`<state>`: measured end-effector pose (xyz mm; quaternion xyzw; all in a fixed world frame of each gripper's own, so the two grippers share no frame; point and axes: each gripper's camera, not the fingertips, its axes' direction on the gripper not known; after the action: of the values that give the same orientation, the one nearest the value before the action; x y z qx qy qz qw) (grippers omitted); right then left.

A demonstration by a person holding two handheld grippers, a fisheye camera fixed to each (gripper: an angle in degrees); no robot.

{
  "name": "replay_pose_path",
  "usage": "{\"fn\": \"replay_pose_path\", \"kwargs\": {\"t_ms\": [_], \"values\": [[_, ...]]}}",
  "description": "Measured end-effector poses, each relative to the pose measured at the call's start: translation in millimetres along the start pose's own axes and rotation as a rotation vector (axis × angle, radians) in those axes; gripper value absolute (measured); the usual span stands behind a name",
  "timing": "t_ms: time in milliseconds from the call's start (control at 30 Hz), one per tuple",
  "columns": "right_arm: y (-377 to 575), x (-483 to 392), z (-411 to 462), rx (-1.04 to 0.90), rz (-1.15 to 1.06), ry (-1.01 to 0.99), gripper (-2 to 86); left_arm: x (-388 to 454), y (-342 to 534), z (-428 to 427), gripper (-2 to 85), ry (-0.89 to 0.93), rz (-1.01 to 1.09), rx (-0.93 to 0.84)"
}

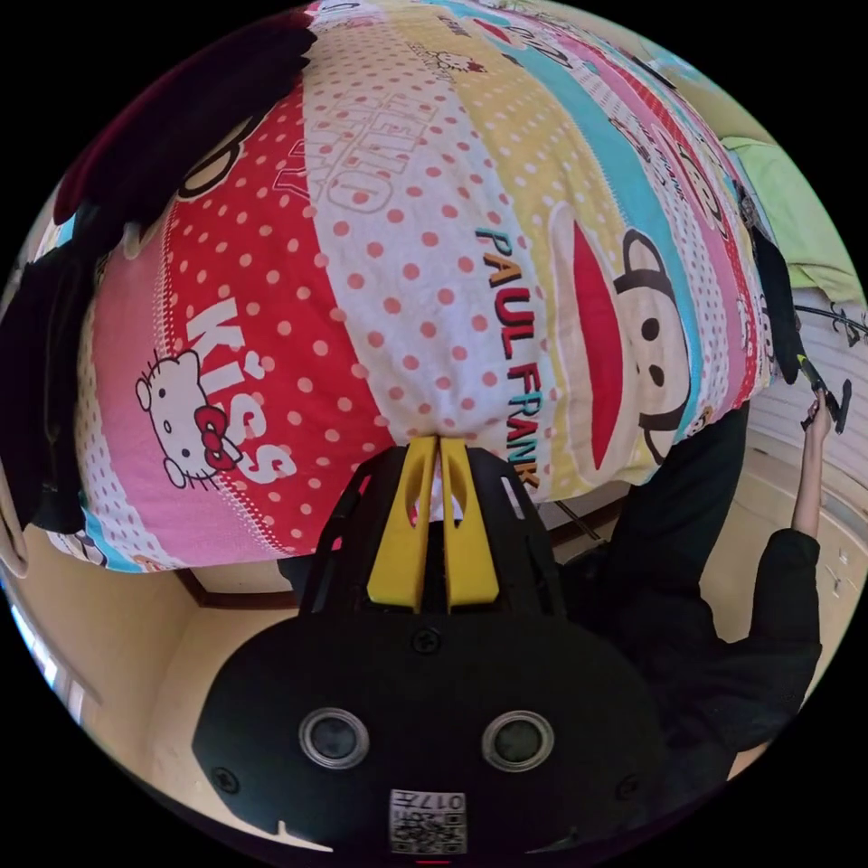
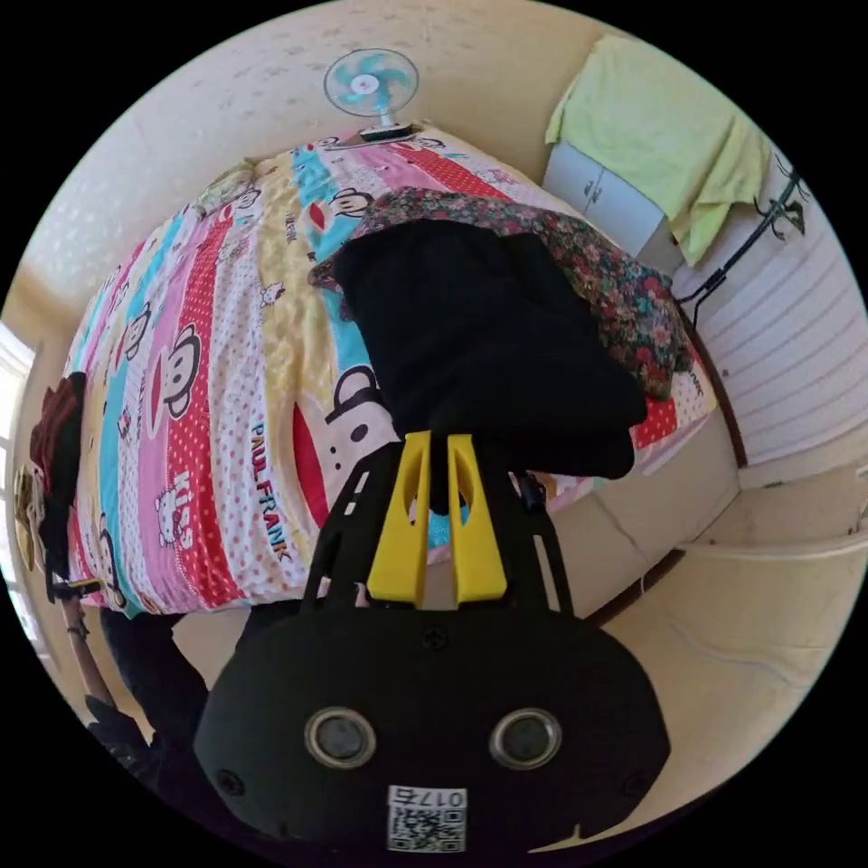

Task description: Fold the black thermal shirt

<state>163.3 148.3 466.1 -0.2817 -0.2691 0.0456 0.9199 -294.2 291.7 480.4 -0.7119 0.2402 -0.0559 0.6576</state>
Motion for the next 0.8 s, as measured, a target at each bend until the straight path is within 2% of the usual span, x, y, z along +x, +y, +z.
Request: {"fn": "replay_pose_path", "kwargs": {"t_ms": [100, 233, 400, 467, 567, 633, 800], "values": [[-18, -63, -43, 0.084, -0.1, 0.089, 3.3, -5, 3, 3, -0.4, 0.036, -0.022, 0.012], [-22, -169, -95, 0.201, -0.391, 0.143, 3.0, -3, 12, 6, -0.5, 0.029, -0.007, 0.05], [24, -290, -135, 0.215, -0.791, -0.131, 2.8, 5, 25, 10, -0.6, -0.009, -0.007, 0.108], [68, -342, -138, 0.14, -1.017, -0.329, 2.9, 7, 32, 11, -0.7, -0.016, -0.02, 0.14], [126, -387, -122, 0.051, -1.278, -0.457, 3.0, 10, 42, 14, -0.9, -0.014, -0.037, 0.191], [150, -402, -103, -0.023, -1.355, -0.454, 3.0, 8, 49, 15, -0.9, 0.006, -0.049, 0.218], [143, -367, -78, -0.056, -1.145, -0.525, 2.8, 5, 58, 18, -1.0, 0.054, -0.064, 0.249]]}}
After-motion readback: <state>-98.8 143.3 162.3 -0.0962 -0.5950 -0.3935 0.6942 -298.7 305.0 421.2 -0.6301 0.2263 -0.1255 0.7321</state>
